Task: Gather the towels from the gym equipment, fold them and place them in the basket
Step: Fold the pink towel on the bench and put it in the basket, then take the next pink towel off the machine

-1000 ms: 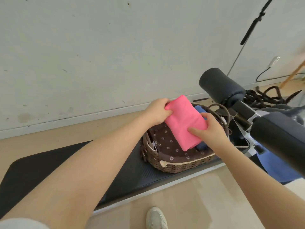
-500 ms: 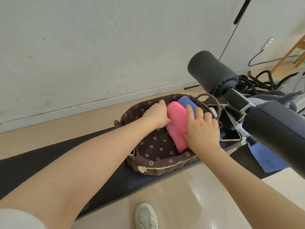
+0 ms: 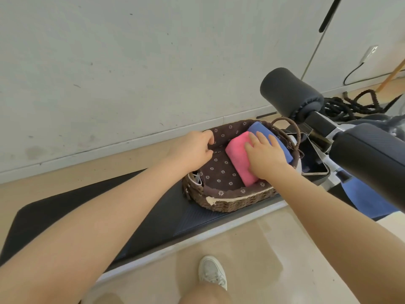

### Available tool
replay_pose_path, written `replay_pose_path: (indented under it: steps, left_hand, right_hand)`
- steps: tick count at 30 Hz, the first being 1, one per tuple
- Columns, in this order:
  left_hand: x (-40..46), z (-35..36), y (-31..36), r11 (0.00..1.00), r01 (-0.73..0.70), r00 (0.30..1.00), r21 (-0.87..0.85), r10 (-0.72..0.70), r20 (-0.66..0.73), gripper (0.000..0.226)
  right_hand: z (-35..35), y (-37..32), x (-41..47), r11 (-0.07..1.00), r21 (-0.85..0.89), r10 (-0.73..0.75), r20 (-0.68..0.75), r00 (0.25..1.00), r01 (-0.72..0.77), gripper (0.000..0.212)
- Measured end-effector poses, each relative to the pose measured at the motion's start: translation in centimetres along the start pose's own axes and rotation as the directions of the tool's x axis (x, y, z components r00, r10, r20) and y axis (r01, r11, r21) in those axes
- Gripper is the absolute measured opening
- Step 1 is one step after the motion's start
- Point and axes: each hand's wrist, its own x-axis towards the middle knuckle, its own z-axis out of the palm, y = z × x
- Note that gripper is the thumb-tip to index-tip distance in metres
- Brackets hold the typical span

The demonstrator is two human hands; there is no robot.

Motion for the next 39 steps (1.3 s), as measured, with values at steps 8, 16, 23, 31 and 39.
replay_pose_path:
  steps: [8, 16, 23, 31, 39]
  left_hand:
    - [-10.3, -1.6, 0.6, 0.997, -0.008, 0.998, -0.081, 0.004, -0.058, 0.02]
    - [-18.5, -0.3, 1.8, 0.992, -0.052, 0.999, -0.112, 0.053, 0.009, 0.02]
    - [-15.6, 1.2, 3.9, 0.978, -0.21, 0.972, 0.002, 0.208, 0.105, 0.022]
    - [-5.1, 4.3, 12.2, 0.954, -0.286, 0.925, -0.089, 0.299, 0.233, 0.024]
    - [1.0, -5.4, 28.8, 0.932, -0.335, 0.851, -0.142, 0.364, 0.378, 0.022]
  right_hand:
    - [-3.8, -3.5, -9.7, 0.99, 0.136, -0.015, -0.231, 0.973, 0.047, 0.04]
    - [-2.9, -5.8, -19.2, 0.937, 0.349, 0.094, -0.298, 0.95, 0.017, 0.028]
    - [-2.2, -3.7, -19.1, 0.955, 0.295, 0.092, -0.18, 0.979, -0.035, 0.028]
    - [0.8, 6.9, -16.9, 0.841, 0.465, 0.248, 0.121, 0.961, -0.276, 0.029]
    - [-12.3, 23.3, -25.3, 0.788, 0.46, 0.281, 0.322, 0.904, -0.409, 0.026]
